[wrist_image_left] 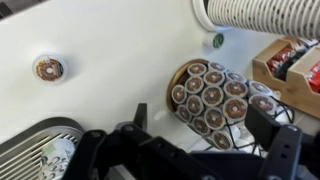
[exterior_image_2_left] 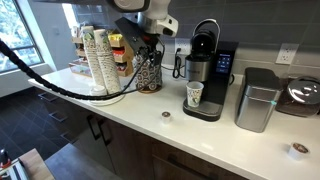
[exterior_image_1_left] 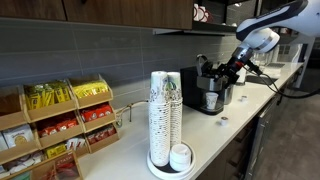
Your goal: Open the lid of the coffee machine and place the pod inside
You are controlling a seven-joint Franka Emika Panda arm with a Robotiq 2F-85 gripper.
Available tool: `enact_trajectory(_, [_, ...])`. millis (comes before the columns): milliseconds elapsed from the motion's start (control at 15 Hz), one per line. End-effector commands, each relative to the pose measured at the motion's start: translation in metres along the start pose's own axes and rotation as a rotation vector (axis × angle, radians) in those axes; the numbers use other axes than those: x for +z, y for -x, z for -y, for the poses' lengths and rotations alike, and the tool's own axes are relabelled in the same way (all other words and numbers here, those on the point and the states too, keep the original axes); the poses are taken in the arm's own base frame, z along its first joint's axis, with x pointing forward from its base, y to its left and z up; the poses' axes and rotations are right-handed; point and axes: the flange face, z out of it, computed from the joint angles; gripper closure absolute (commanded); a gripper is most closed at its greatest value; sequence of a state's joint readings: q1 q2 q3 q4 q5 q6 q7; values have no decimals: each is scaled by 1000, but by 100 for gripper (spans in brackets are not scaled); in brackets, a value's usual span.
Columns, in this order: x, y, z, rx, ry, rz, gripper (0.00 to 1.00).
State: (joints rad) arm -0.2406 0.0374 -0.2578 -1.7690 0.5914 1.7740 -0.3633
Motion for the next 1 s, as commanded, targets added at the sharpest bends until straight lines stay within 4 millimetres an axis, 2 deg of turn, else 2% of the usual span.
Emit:
enact_trajectory(0, [30,6,-10,-81,103,152,0])
enact_trajectory(67, [15,3,-6,-33,60,82,0])
enact_trajectory(267, [31,2,-9,-62,89,128,0])
enact_trajectory(933, [32,2,-9,-69,91,130,0])
